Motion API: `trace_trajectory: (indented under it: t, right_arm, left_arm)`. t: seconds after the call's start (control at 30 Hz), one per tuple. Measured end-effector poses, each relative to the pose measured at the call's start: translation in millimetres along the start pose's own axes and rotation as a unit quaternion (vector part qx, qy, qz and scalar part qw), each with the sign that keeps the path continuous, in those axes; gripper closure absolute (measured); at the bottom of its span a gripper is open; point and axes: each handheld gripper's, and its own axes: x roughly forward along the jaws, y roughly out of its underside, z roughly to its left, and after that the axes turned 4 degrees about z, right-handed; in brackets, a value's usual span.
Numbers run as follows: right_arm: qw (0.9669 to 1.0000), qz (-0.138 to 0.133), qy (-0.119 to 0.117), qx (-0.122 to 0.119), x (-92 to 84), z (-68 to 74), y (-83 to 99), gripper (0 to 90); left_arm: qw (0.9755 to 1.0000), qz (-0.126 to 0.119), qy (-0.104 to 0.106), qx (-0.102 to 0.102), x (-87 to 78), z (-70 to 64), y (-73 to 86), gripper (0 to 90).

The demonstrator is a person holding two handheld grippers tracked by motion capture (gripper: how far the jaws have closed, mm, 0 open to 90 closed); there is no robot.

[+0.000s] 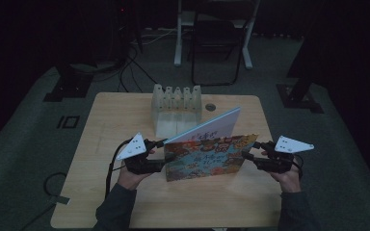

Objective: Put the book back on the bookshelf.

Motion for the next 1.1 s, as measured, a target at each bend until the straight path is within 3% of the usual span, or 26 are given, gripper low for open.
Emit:
trace_trajectory:
  t: [0.47,1.1]
  right_arm:
    - [0.9997,0.009,0.022,0.009,-4.9,-2.6,12.7,45.5]
    - [0.9984,0.022,0.039,0.033,-8.2,-6.4,34.1,46.2]
  left_arm:
    - [0.9999,-0.003,-0.007,-0.007,5.5,-0.7,0.9,32.8]
    - [0.9999,0.000,-0.013,0.003,10.0,-3.2,1.6,42.2]
